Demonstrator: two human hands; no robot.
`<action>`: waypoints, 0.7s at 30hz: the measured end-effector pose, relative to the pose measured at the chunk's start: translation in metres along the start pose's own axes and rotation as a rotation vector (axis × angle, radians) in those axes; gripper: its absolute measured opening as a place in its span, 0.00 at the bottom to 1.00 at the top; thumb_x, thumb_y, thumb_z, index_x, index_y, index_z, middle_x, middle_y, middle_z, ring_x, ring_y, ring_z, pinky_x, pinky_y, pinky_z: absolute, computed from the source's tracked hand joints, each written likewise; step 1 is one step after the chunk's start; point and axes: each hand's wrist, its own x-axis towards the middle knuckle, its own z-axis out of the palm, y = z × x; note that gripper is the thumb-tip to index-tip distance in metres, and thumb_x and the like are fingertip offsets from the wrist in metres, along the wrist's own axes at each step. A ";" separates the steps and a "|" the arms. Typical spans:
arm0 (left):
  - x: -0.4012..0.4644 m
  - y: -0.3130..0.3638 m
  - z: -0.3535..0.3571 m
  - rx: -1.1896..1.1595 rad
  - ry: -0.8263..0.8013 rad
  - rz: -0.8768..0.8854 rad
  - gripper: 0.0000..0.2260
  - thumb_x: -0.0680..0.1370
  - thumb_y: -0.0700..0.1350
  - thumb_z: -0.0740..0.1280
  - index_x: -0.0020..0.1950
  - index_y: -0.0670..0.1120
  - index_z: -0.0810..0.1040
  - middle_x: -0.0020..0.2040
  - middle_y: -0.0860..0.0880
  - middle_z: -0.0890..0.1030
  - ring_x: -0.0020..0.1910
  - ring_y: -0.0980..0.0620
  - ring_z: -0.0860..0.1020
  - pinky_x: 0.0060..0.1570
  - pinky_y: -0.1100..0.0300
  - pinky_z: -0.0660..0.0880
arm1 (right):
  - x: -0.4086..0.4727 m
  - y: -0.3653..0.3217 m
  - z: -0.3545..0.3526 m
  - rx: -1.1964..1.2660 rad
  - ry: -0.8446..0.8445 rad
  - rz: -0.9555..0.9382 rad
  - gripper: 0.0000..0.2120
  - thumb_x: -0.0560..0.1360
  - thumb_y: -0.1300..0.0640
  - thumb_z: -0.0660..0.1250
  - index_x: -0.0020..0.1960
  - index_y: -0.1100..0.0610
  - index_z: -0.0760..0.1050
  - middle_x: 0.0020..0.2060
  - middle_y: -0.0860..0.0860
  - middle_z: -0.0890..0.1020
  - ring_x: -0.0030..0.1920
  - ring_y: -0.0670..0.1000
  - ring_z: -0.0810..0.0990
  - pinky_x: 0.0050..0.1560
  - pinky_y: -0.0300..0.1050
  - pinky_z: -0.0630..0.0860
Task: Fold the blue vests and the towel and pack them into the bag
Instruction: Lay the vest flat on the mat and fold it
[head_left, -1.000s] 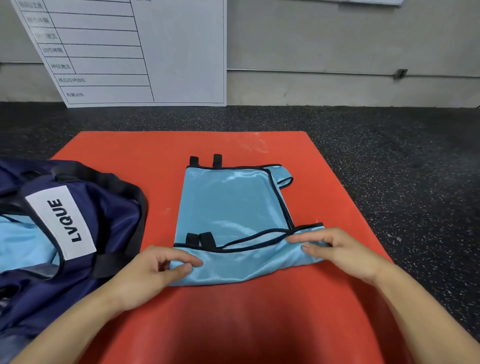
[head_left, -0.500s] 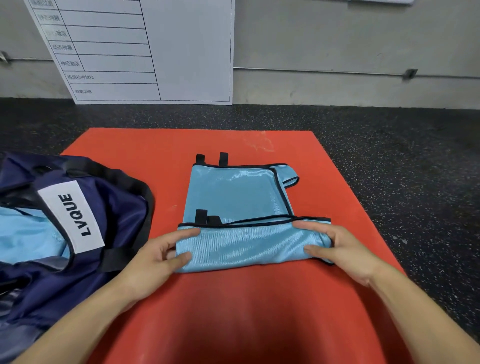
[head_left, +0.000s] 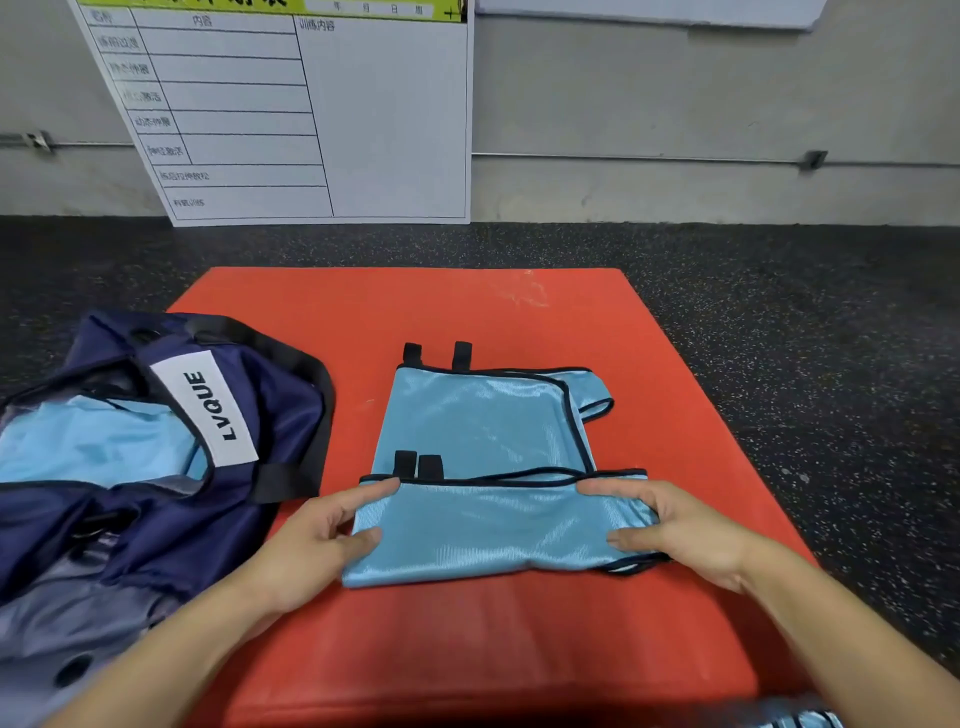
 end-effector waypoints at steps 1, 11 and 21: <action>-0.007 0.000 0.001 -0.002 0.003 -0.013 0.23 0.80 0.33 0.68 0.68 0.57 0.76 0.43 0.65 0.82 0.45 0.78 0.70 0.49 0.71 0.68 | -0.005 -0.001 0.003 -0.010 -0.002 0.002 0.27 0.75 0.69 0.73 0.69 0.47 0.78 0.67 0.40 0.80 0.69 0.42 0.76 0.72 0.39 0.68; -0.041 -0.006 0.008 0.029 0.021 0.015 0.22 0.80 0.35 0.69 0.68 0.58 0.77 0.62 0.67 0.80 0.62 0.64 0.78 0.60 0.75 0.69 | -0.039 -0.006 0.016 -0.213 0.033 -0.007 0.29 0.74 0.66 0.74 0.68 0.41 0.78 0.66 0.35 0.77 0.67 0.32 0.72 0.69 0.29 0.63; 0.023 0.003 0.008 0.122 0.118 0.036 0.21 0.81 0.36 0.67 0.69 0.58 0.76 0.68 0.62 0.76 0.67 0.72 0.70 0.72 0.67 0.64 | 0.007 -0.018 -0.002 -0.233 0.139 -0.066 0.24 0.75 0.60 0.74 0.67 0.43 0.79 0.67 0.37 0.77 0.68 0.34 0.73 0.76 0.43 0.64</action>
